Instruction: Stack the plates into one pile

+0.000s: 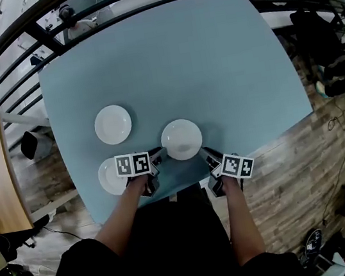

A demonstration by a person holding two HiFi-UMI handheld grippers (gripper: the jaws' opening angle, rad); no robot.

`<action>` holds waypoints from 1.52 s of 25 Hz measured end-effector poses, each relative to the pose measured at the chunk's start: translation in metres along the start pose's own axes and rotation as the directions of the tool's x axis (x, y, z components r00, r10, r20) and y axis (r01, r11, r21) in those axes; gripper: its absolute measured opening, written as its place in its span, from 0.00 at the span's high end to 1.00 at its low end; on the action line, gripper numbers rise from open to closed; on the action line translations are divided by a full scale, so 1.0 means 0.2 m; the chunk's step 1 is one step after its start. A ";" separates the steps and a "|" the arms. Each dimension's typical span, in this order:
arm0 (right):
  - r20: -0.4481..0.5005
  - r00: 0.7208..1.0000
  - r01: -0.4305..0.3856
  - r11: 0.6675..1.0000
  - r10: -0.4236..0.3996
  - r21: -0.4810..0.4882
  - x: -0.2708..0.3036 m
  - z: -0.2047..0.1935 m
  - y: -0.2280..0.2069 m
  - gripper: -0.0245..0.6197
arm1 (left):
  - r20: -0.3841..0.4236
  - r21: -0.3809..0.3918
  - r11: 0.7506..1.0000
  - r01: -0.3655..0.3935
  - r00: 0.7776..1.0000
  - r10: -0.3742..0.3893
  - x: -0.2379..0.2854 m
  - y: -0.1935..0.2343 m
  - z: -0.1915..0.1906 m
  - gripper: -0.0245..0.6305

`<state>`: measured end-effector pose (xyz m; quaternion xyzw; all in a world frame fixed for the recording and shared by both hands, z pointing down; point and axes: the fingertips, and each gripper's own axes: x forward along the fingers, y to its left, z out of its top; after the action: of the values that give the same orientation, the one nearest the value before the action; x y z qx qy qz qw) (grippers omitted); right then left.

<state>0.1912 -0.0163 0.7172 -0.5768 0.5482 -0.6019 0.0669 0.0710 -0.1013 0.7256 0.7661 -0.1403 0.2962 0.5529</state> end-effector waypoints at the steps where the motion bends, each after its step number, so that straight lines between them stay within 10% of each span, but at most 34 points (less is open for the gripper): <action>1: -0.006 1.000 -0.005 1.000 0.006 0.013 0.01 0.00 0.00 0.79 | 0.000 -0.011 1.000 -0.001 1.000 0.001 0.00 0.00 0.00 0.83; 15: 0.014 1.000 -0.019 0.974 0.016 0.225 0.10 0.00 -0.04 0.78 | -0.001 -0.091 0.995 -0.028 1.000 0.028 0.07 0.04 0.03 0.83; 27: -0.036 0.999 0.036 0.981 -0.030 0.188 0.11 -0.01 -0.05 0.91 | -0.040 -0.079 0.993 -0.085 0.996 0.082 0.09 0.05 0.04 0.89; 38: -0.089 0.995 -0.037 0.999 0.040 0.039 0.19 0.04 0.18 0.91 | 0.114 -0.074 0.992 -0.104 0.987 0.112 -0.14 0.05 0.13 0.89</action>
<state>0.1658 -0.0621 0.7129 -0.5371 0.5504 -0.6360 0.0644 0.0514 -0.1317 0.7117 0.7543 -0.2240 0.2753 0.5524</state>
